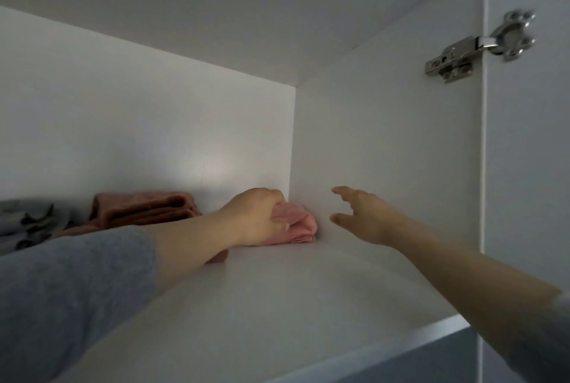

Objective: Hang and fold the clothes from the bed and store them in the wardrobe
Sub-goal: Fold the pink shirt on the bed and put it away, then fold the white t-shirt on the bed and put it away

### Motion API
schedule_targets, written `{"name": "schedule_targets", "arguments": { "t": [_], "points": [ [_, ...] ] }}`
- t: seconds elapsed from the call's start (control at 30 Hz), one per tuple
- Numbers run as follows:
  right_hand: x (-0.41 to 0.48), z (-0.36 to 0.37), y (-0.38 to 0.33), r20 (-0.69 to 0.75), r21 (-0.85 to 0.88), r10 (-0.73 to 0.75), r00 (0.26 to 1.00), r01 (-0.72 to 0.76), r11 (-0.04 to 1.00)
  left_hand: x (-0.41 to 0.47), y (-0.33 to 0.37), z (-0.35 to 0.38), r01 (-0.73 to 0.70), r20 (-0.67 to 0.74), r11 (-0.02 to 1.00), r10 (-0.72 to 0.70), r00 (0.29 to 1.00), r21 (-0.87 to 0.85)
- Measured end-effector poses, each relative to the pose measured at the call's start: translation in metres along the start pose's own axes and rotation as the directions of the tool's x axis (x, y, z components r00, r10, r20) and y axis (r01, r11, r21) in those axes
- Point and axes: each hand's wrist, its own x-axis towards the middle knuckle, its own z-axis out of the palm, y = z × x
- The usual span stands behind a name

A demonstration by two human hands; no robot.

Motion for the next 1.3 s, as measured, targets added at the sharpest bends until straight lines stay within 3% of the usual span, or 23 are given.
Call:
{"name": "schedule_targets", "arguments": {
  "t": [0.23,0.33,0.53,0.63,0.9,1.3],
  "points": [
    [-0.113,-0.058,-0.023,-0.294,0.119,0.061,0.954,-0.027,0.993,-0.051,0.065,-0.036,-0.129,-0.038,0.938,0.124,0.992,-0.322],
    [-0.166,-0.082,-0.024,-0.415,0.161,0.099,0.905,-0.034,0.986,-0.065,0.107,-0.046,-0.188,-0.125,0.884,0.148,0.981,-0.428],
    [-0.27,-0.138,-0.015,-0.583,0.289,0.191,0.79,-0.018,0.957,-0.08,0.195,-0.063,-0.294,-0.291,0.601,0.105,0.951,-0.743],
    [-0.315,-0.161,-0.005,-0.615,0.296,0.216,0.758,-0.032,0.955,-0.094,0.239,-0.061,-0.317,-0.304,0.43,0.102,0.947,-0.845],
    [-0.409,-0.207,0.02,-0.71,0.231,0.224,0.668,-0.079,0.97,-0.133,0.354,-0.06,-0.353,-0.331,0.092,0.193,0.924,-0.931],
    [-0.507,-0.247,0.015,-0.835,0.129,0.303,0.459,-0.371,0.92,-0.15,0.448,-0.065,-0.31,-0.434,-0.332,0.417,0.798,-0.891]
  ]
}}
